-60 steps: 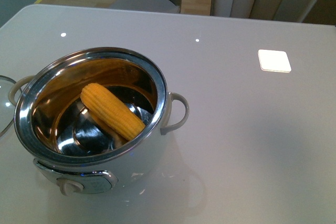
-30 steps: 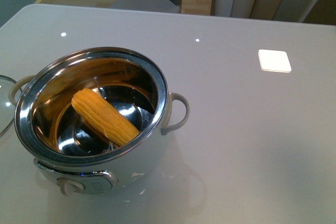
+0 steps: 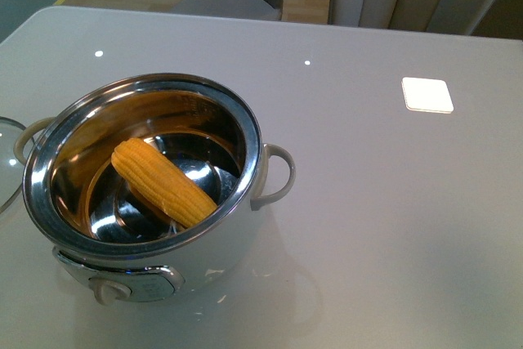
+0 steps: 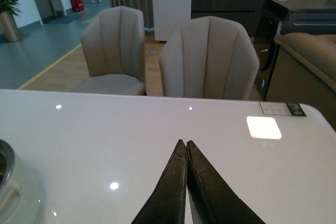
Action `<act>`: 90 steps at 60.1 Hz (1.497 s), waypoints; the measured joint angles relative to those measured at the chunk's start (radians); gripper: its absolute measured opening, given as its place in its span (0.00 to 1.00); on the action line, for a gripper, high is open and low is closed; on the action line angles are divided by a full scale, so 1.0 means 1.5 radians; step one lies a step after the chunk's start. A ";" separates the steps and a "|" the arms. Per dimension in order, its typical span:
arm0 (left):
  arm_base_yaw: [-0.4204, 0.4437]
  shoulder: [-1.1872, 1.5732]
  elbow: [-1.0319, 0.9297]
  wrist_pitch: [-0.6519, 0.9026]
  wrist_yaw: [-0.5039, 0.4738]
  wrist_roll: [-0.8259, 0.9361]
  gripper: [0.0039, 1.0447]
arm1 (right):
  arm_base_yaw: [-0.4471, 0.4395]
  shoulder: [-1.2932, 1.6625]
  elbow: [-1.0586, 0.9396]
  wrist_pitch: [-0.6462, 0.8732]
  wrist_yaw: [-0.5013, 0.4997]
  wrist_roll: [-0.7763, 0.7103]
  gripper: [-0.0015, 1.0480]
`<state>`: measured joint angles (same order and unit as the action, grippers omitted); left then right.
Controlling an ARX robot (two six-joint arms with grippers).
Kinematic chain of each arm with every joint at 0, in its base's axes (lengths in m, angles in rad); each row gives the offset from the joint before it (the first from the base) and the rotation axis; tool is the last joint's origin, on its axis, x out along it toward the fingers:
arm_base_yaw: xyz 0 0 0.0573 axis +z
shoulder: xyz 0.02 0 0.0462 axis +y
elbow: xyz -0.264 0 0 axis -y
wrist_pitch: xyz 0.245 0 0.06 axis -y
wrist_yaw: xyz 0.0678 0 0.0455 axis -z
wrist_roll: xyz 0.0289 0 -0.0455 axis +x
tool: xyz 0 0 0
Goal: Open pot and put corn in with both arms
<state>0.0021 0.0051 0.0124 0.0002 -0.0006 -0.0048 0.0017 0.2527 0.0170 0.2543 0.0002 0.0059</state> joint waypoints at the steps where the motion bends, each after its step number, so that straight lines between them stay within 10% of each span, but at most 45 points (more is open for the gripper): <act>1: 0.000 0.000 0.000 0.000 0.000 0.000 0.94 | 0.000 -0.002 0.000 -0.002 0.000 0.000 0.02; 41: 0.000 0.000 0.000 0.000 0.000 0.000 0.94 | 0.000 -0.164 0.000 -0.168 0.000 0.000 0.02; 73: 0.000 0.000 0.000 0.000 0.000 0.000 0.94 | 0.000 -0.164 0.000 -0.168 0.000 -0.001 0.91; 90: 0.000 0.000 0.000 0.000 0.000 0.000 0.94 | 0.000 -0.164 0.000 -0.168 0.000 -0.001 0.92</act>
<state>0.0021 0.0051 0.0124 0.0002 -0.0006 -0.0048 0.0017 0.0063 0.0174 0.0017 0.0006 0.0048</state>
